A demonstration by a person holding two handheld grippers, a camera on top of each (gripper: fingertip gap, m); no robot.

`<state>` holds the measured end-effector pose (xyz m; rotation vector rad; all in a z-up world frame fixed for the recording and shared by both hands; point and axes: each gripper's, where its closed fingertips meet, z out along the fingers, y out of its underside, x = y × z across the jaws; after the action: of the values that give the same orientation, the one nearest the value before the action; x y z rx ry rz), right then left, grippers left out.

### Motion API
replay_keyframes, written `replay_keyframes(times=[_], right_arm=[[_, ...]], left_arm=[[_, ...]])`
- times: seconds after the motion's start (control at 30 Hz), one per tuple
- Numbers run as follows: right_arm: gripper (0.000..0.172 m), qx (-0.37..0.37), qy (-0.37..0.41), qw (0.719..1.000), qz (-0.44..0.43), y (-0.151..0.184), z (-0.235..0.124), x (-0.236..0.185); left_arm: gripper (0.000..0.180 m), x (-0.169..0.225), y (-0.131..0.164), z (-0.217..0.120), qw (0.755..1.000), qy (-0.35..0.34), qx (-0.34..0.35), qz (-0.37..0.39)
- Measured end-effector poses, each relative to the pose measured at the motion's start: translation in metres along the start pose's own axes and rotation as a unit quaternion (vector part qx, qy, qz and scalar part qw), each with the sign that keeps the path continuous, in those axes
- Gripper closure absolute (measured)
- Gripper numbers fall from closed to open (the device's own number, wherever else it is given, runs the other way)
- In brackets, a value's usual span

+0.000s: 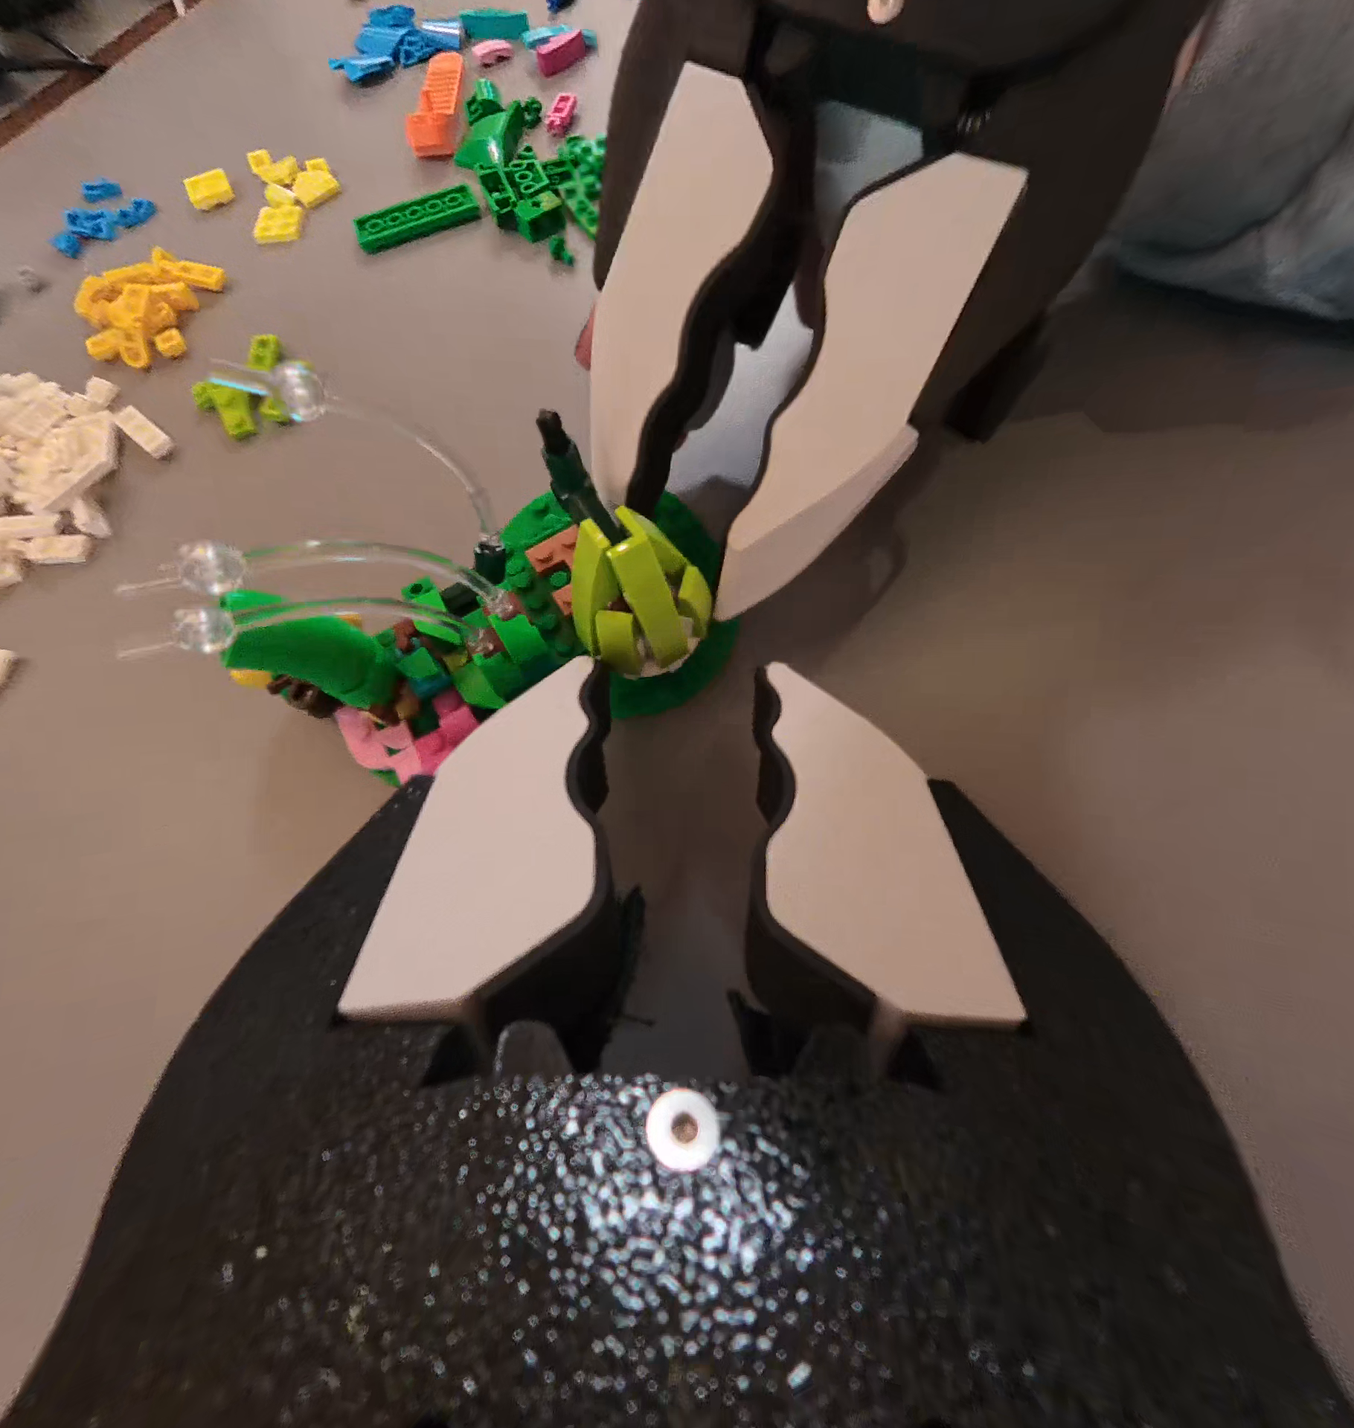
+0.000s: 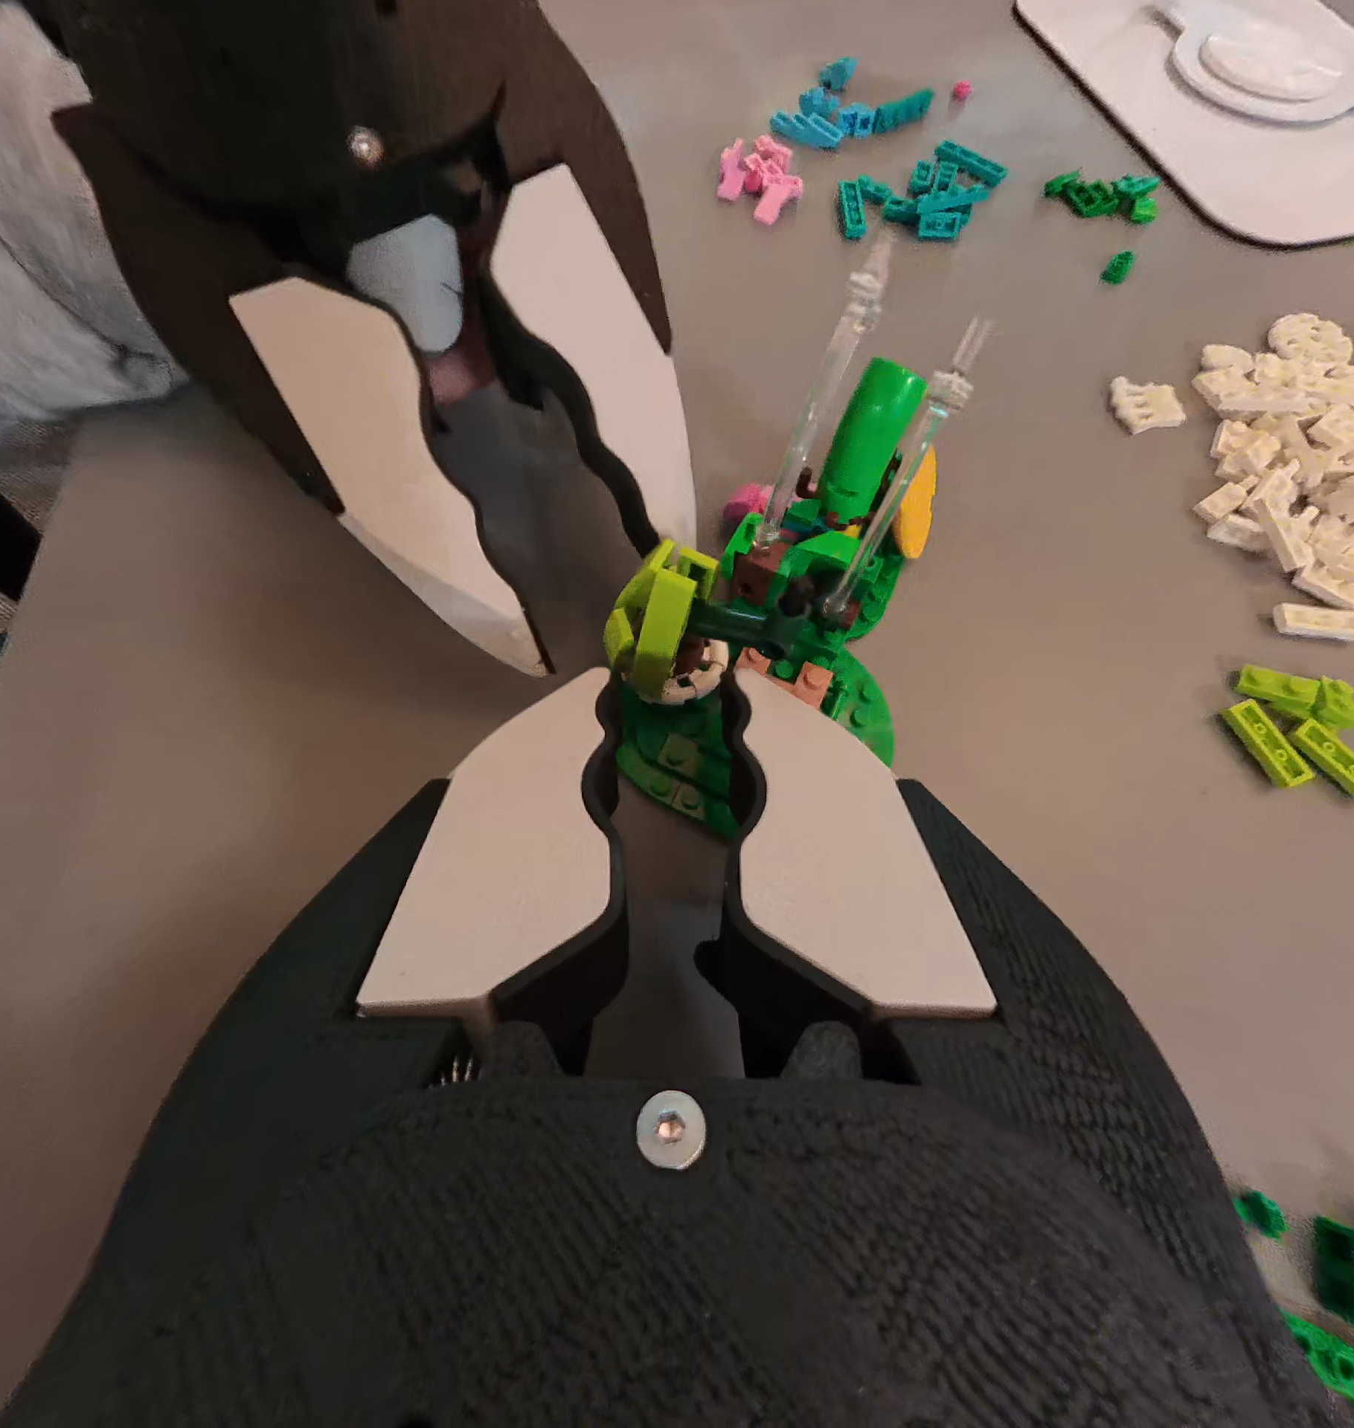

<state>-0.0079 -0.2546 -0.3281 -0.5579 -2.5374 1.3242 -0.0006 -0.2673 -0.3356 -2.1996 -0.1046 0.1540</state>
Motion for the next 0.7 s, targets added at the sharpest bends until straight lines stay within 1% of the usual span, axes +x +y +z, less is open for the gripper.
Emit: replay_keyframes(times=[0.1, 0.17, 0.2, 0.3, 0.37, 0.6, 0.7], right_arm=[[0.148, 0.001, -0.001, 1.0, 0.008, 0.001, 0.0, 0.001], [0.15, 0.001, -0.002, 1.0, 0.005, 0.001, 0.0, 0.001], [0.152, 0.001, -0.003, 1.0, 0.002, 0.001, 0.0, 0.0], [0.152, 0.001, -0.011, 1.0, 0.005, 0.002, -0.003, 0.0], [0.151, 0.004, -0.024, 0.999, 0.024, 0.003, -0.005, 0.0], [0.153, 0.044, -0.048, 0.995, 0.078, -0.004, -0.013, 0.003], [0.156, 0.04, -0.054, 0.994, 0.081, -0.003, -0.012, 0.002]], left_arm=[[0.148, -0.005, 0.001, 0.004, 0.999, -0.04, -0.009, 0.035], [0.147, -0.005, 0.004, 0.008, 0.997, -0.049, -0.029, 0.052], [0.147, -0.005, 0.003, 0.009, 0.997, -0.054, -0.026, 0.051], [0.151, -0.004, 0.004, 0.01, 0.998, -0.042, -0.031, 0.042], [0.155, -0.003, 0.005, 0.011, 0.998, -0.032, -0.036, 0.03], [0.157, -0.003, 0.005, 0.012, 0.999, -0.033, -0.038, 0.02], [0.157, -0.004, 0.005, 0.013, 0.998, -0.036, -0.039, 0.015]])
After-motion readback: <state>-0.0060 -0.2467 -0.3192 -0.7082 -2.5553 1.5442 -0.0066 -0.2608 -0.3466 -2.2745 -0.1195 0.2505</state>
